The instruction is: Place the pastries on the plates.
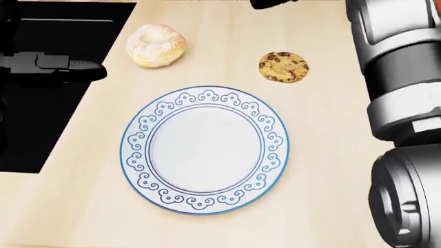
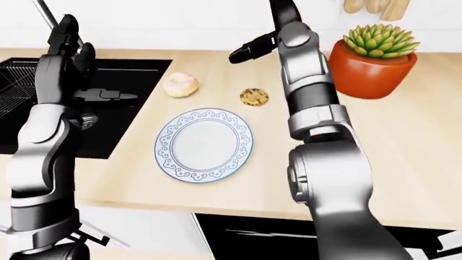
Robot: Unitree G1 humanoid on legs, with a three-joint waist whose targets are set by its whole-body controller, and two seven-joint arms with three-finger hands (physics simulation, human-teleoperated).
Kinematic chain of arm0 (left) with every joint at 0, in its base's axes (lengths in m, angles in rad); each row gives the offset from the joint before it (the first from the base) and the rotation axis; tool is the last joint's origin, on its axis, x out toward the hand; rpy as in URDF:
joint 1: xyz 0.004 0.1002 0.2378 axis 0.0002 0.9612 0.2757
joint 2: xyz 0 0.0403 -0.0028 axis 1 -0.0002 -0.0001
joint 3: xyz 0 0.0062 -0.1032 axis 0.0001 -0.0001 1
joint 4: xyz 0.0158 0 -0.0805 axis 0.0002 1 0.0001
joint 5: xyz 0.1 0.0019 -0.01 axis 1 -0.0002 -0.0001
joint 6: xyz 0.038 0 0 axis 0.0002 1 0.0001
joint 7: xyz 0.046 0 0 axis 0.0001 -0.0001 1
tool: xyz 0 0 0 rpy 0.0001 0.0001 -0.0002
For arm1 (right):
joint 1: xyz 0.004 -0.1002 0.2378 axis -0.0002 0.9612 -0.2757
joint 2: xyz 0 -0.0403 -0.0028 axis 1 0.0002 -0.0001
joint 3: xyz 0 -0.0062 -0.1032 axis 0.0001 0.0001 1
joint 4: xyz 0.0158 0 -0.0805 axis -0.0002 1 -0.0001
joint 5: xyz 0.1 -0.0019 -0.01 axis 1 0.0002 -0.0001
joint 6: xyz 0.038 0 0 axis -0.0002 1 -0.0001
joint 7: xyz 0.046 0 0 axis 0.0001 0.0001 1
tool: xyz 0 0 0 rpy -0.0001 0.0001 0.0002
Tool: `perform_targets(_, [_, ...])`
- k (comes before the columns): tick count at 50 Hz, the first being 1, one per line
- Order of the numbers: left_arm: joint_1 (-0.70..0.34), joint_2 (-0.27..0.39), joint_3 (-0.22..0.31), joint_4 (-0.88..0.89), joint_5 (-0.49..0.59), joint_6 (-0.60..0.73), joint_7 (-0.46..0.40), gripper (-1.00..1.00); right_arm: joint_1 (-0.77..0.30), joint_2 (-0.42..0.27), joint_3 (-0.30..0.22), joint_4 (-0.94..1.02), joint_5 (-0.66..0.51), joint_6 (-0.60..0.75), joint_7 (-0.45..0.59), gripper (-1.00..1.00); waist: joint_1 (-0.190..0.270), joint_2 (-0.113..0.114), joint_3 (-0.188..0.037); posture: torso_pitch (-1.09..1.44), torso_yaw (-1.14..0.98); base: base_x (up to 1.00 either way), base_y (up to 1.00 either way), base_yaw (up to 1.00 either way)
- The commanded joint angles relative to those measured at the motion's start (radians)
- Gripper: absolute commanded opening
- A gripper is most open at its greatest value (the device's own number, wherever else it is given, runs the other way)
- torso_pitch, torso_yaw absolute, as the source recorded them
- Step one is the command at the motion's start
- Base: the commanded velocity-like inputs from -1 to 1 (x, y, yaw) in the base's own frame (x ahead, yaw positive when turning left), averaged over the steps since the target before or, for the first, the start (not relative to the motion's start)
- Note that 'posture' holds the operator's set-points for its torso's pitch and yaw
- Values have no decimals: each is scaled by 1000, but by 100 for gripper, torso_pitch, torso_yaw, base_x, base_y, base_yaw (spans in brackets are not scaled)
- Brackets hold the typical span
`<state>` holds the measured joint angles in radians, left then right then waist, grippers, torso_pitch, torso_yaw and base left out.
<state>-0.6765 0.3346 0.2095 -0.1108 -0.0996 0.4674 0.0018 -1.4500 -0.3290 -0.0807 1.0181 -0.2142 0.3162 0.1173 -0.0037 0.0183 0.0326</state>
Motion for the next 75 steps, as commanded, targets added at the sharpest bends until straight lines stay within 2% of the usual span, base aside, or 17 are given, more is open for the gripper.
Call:
perform_targets(1, [-32, 13, 11, -37, -2, -19, 4, 100, -53, -16, 7, 28, -37, -86, -13, 100, -1, 4, -32, 0, 0, 0, 0, 0])
perform_targets(6, [-29, 14, 12, -41, -5, -16, 7, 100, -50, -28, 30, 134, -131, -107, -14, 100, 0, 5, -32, 0, 0, 0, 0, 0])
perform_targets(7, [-25, 14, 13, -41, -6, -18, 7, 100, -48, -35, 48, 147, -170, -111, -19, 100, 0, 5, -32, 0, 0, 0, 0, 0])
perform_targets(15, [-9, 15, 18, -49, -11, -23, 8, 100, -27, -17, 26, 213, -247, -136, -32, 100, -1, 6, -27, 0, 0, 0, 0, 0])
perform_targets(38, [11, 15, 22, -44, -10, -37, 7, 100, 61, 48, 1, 277, -269, -191, -89, 100, 3, 3, -25, 0, 0, 0, 0, 0])
perform_targets(58, [17, 24, 28, -62, -14, -22, 4, 100, 71, 73, -15, 296, -254, -192, -149, 100, 5, 5, -32, 0, 0, 0, 0, 0])
perform_targets(66, [15, 24, 28, -62, -12, -20, 2, 100, 73, 79, -16, 296, -245, -188, -133, 92, 5, 5, -34, 0, 0, 0, 0, 0])
perform_targets(70, [16, 25, 29, -62, -13, -21, 2, 100, 76, 81, -15, 297, -245, -189, -129, 80, 5, 6, -35, 0, 0, 0, 0, 0])
perform_targets(75, [20, 26, 29, -61, -10, -23, 2, 100, 84, 81, -9, 298, -254, -187, -130, 73, 4, 6, -36, 0, 0, 0, 0, 0])
